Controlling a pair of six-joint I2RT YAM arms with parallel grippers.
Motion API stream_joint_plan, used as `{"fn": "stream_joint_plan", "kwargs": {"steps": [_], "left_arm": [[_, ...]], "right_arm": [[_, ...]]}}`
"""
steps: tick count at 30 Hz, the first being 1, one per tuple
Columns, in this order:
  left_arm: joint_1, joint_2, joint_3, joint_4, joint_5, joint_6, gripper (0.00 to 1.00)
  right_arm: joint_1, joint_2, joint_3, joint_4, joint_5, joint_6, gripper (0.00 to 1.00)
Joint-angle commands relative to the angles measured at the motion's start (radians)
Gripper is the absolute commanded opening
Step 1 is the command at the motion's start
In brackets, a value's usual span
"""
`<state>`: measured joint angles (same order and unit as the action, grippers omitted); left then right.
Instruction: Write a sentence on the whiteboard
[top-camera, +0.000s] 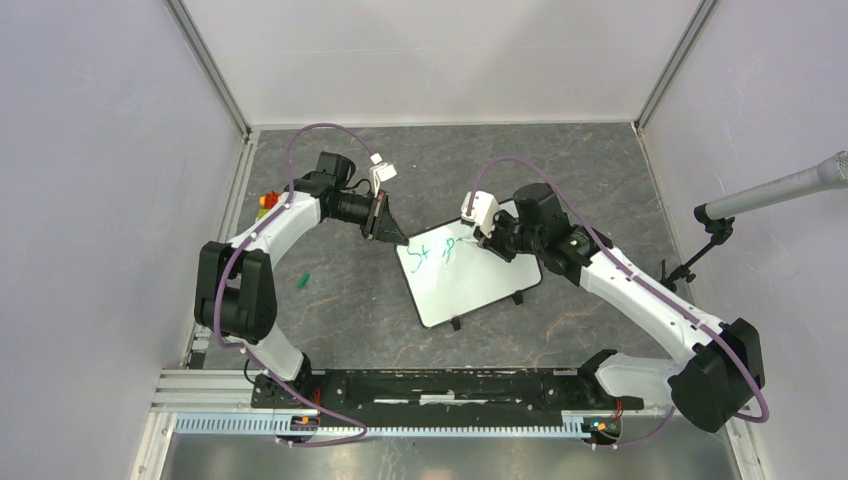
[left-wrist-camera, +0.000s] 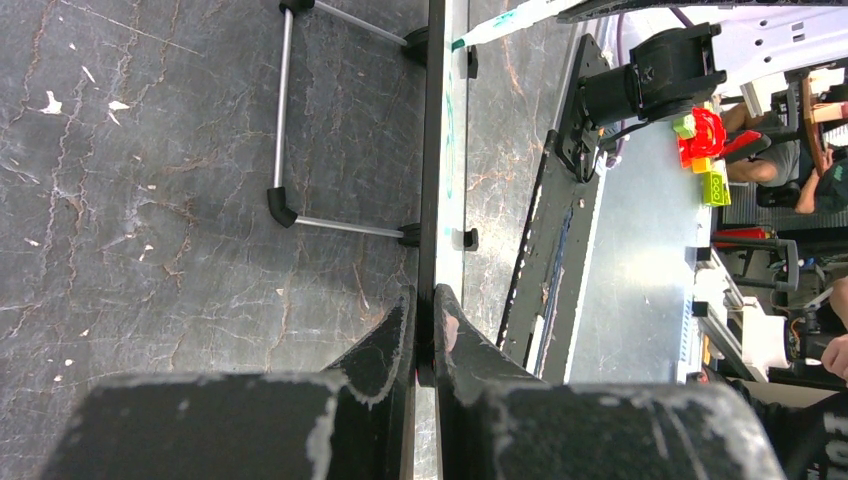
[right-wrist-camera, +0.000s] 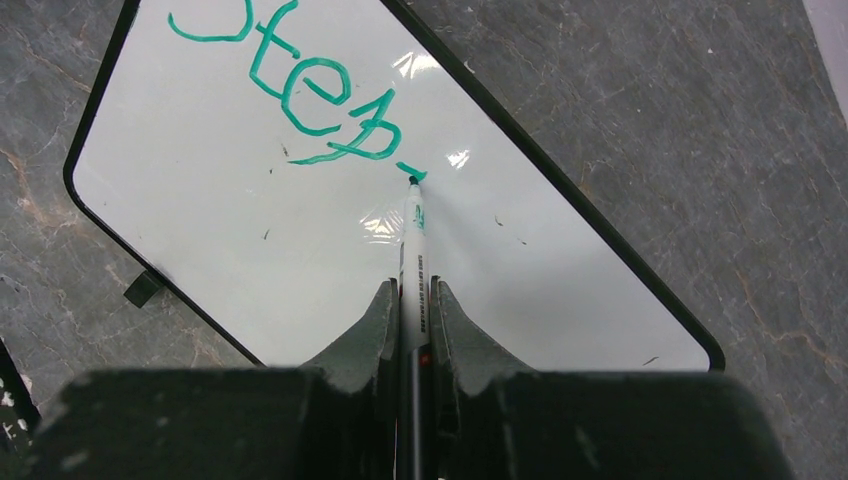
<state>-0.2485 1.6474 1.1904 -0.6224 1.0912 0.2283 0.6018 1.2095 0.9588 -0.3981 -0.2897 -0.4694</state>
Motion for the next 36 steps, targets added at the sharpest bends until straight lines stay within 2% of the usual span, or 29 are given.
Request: {"fn": "stream_joint_plan", "kwargs": {"steps": [1,15,21,36], "left_arm": [[-0.008,0.018,0.011,-0.01,-0.037,0.055,0.03],[-0.008,0.022,0.014,-0.01,-0.037,0.053,0.03],[-0.008,0.021,0.014,-0.01,-0.036,0.052,0.02],[-0.008,0.019,0.015,-0.01,-0.031,0.051,0.02]], "right_arm": [[0.001,0.004,-0.018,0.013,-0.014,0.003,0.0],[0.019,-0.019,-0.046,-0.015,-0.001,-0.011,0.0],[0.018,-0.022,-0.005,-0.015,0.053,-0.021,0.0],[0.018,-0.001,0.09,-0.001,0.017,-0.008,0.0]]}}
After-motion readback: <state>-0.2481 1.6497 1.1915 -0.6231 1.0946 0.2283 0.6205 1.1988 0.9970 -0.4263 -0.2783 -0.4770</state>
